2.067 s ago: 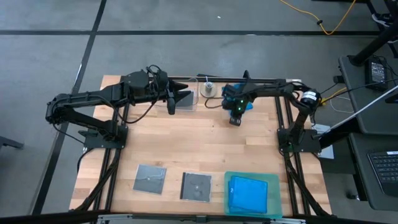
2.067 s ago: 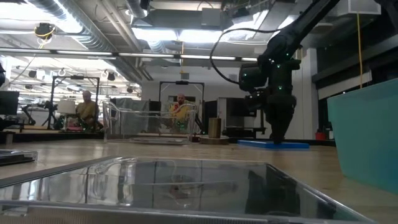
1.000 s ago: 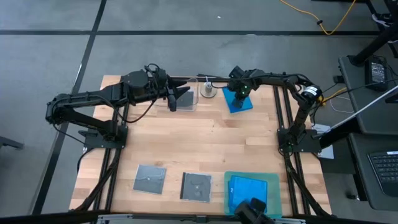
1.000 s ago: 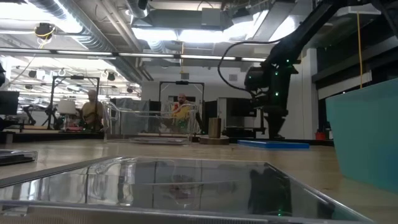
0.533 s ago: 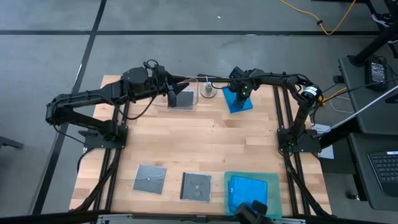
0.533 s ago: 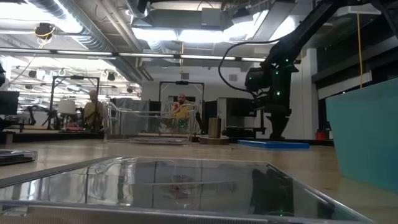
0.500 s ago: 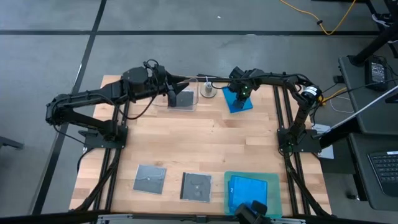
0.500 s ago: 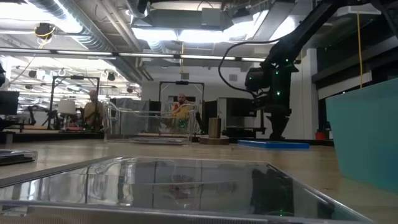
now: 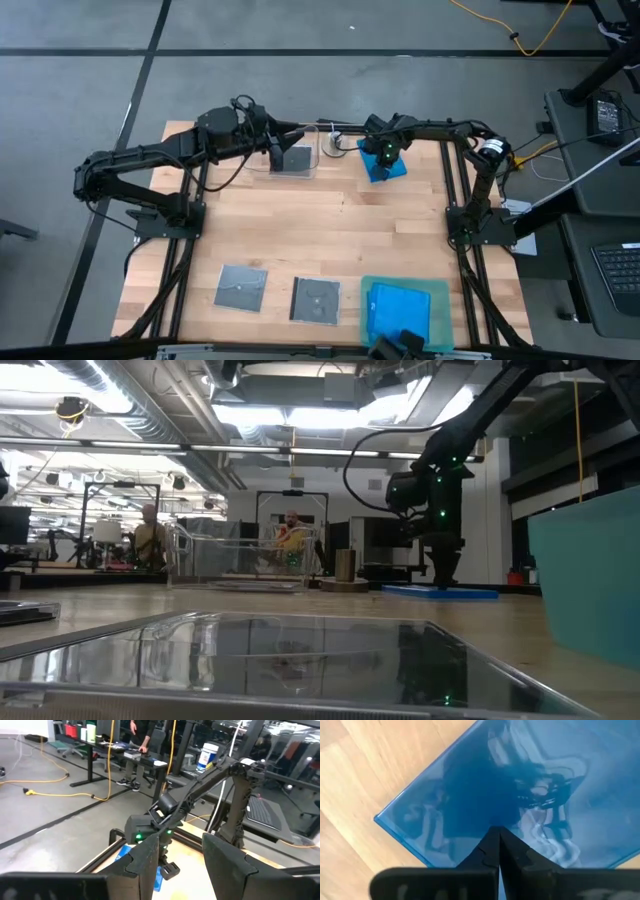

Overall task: Pick & place jewel cases by type
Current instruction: Put the blue cd case into the green bin

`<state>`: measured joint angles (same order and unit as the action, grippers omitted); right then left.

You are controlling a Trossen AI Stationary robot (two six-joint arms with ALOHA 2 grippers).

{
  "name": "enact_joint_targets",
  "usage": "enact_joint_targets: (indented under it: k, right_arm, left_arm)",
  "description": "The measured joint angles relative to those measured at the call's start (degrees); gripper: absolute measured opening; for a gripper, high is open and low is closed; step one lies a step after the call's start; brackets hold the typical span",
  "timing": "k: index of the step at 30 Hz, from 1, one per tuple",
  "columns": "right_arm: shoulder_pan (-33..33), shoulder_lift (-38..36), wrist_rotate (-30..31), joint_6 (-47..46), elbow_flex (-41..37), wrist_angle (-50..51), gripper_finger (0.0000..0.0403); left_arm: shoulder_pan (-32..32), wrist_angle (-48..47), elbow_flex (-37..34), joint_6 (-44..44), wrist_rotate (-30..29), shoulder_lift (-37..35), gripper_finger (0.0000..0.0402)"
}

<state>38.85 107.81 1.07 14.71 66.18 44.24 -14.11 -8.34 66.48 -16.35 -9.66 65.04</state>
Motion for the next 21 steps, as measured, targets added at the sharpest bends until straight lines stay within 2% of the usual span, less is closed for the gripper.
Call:
enact_joint_targets:
  k: [14, 21]
  right_arm:
    - [-6.01, -0.24, -3.79, -5.42, 0.66, 5.44, 0.0003]
    - [-10.73, -0.03, -15.12, -9.5, 4.06, 7.16, 0.0003]
  left_arm:
    - [0.0, 0.0, 0.0, 0.53, 1.92, 0.0, 0.0145]
    - [0.0, -0.02, 0.0, 0.62, 4.65, 0.0, 0.0145]
